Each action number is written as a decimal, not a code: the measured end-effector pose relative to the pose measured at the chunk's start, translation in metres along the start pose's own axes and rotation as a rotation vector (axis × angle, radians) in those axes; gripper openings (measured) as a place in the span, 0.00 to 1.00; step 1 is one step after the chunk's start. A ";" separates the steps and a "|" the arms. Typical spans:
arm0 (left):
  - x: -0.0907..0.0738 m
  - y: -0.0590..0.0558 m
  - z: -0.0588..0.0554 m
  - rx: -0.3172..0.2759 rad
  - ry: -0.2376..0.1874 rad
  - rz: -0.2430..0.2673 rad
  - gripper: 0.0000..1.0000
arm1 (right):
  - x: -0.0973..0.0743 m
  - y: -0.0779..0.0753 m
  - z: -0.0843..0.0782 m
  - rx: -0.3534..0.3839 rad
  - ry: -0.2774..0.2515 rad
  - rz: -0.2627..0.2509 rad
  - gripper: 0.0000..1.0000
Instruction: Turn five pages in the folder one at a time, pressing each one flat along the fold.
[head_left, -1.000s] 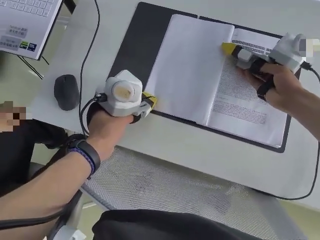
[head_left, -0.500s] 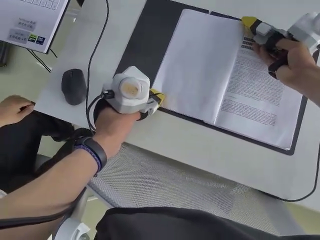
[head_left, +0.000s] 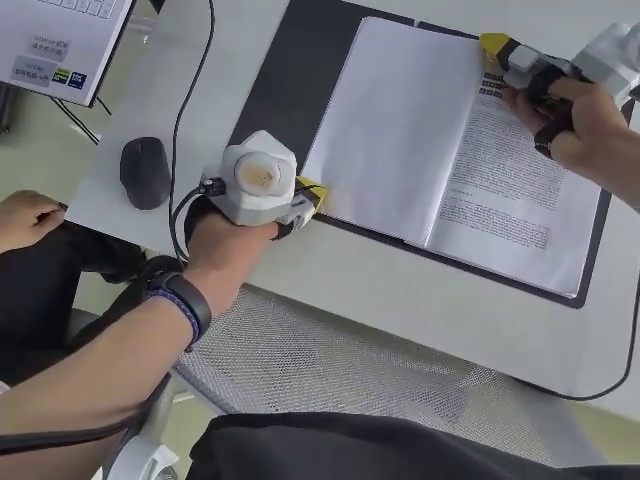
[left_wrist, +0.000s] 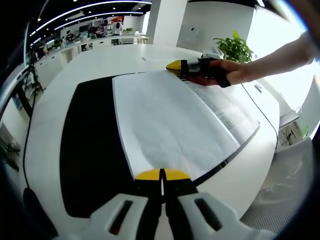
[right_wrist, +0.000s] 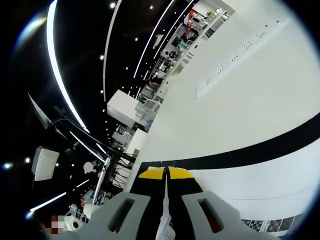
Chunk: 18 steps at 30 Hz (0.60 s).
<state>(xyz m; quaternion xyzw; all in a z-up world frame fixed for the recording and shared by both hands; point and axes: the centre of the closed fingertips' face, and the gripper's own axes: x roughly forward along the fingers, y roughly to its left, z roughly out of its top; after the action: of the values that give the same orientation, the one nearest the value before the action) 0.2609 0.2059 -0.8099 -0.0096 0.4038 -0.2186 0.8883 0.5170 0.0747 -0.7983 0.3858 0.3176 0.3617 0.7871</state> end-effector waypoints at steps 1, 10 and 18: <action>0.000 0.000 0.000 0.001 0.001 -0.002 0.00 | -0.001 0.000 -0.002 0.000 0.004 0.003 0.00; -0.001 0.000 0.000 -0.016 -0.015 -0.007 0.00 | -0.019 0.020 -0.040 -0.026 0.067 0.050 0.00; -0.002 -0.001 0.000 -0.002 -0.015 -0.010 0.00 | -0.039 0.047 -0.075 -0.030 0.099 0.075 0.00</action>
<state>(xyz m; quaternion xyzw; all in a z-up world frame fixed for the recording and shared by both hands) 0.2594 0.2054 -0.8082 -0.0139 0.3974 -0.2225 0.8901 0.4219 0.0922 -0.7877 0.3671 0.3358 0.4143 0.7622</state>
